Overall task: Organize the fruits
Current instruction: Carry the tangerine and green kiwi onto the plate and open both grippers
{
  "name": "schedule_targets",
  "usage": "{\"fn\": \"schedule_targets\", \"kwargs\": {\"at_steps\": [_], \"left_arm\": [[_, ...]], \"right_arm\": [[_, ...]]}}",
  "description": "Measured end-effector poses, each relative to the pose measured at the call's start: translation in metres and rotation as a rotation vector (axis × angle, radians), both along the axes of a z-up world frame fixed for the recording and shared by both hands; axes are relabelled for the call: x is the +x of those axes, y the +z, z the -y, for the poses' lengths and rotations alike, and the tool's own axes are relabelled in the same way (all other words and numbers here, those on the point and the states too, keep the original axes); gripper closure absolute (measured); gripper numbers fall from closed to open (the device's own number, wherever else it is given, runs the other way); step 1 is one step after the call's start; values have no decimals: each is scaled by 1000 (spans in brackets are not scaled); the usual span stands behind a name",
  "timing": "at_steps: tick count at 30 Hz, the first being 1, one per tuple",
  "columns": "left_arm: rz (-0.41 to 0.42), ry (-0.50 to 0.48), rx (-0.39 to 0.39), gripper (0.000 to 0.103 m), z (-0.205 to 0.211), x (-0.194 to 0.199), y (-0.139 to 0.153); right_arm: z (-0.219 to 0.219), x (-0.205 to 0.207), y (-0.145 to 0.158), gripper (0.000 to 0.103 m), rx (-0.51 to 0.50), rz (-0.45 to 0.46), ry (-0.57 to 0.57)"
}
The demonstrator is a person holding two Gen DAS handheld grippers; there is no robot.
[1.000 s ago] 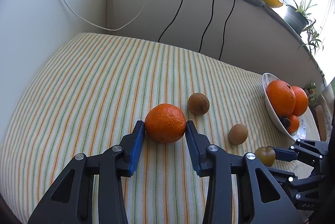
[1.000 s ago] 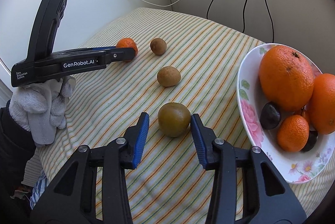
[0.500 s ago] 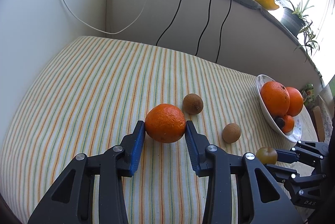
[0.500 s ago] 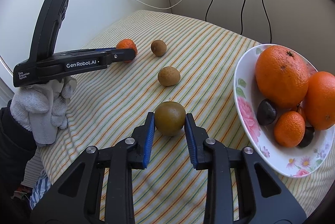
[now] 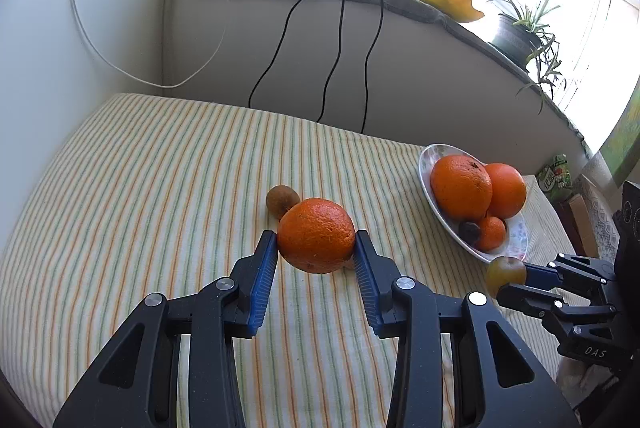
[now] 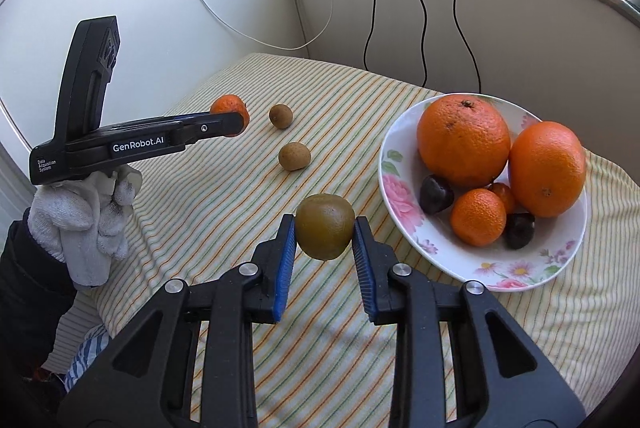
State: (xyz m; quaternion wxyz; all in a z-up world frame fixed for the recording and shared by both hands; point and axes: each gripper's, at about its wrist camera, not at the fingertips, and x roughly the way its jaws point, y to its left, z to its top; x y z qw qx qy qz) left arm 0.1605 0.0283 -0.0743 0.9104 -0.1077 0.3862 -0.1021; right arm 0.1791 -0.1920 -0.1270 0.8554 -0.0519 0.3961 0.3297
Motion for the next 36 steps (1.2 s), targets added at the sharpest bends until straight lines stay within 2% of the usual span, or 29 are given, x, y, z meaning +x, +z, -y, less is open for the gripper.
{"fn": "schedule_targets", "kwargs": {"at_steps": [15,36], "left_arm": [[16,-111,-30,66,55,-4,9],[8,-209,-5,66,122,12,9]], "right_arm": [[63,6,16,73,10,34,-122],[108,30,11,73,-1,38,-213]]}}
